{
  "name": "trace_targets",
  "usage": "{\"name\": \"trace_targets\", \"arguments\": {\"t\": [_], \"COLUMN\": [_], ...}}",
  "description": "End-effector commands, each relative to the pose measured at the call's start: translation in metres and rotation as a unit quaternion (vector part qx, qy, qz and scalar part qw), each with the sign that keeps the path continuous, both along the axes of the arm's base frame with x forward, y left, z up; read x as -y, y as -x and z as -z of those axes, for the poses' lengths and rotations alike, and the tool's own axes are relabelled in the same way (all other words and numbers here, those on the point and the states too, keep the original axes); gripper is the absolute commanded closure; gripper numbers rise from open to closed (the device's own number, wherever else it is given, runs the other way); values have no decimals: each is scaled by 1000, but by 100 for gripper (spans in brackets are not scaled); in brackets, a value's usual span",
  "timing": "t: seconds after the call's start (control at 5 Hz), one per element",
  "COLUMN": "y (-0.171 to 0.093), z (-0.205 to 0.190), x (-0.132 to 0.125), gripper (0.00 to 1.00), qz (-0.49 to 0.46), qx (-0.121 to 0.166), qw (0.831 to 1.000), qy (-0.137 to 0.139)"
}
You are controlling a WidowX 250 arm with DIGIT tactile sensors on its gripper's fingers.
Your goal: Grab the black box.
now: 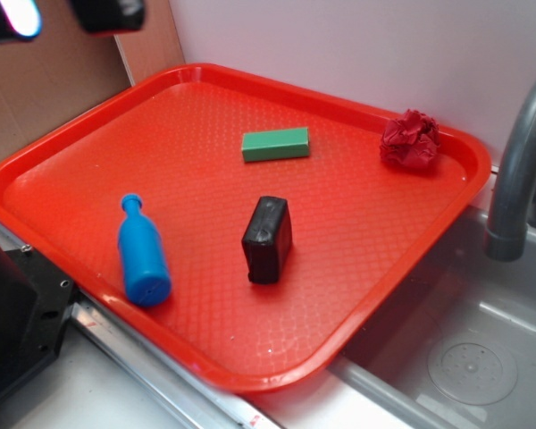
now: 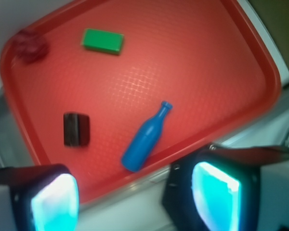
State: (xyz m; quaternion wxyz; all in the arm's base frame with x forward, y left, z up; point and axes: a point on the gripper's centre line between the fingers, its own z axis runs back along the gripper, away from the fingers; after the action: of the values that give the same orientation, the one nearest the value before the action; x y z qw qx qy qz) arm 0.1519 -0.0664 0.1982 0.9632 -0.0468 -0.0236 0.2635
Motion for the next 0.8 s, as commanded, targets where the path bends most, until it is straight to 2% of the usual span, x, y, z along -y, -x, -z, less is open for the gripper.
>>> {"name": "trace_targets", "arguments": {"t": [0.0, 0.2, 0.4, 0.6], "y": [-6, -6, -23, -21], "z": [-13, -13, 34, 59], "x": [3, 3, 23, 39], "gripper": [0, 0, 0, 0], "qz": [-4, -4, 72, 89], "qx": [21, 21, 27, 43], "qw": [1000, 1000, 996, 992], "qy": [10, 10, -32, -74]}}
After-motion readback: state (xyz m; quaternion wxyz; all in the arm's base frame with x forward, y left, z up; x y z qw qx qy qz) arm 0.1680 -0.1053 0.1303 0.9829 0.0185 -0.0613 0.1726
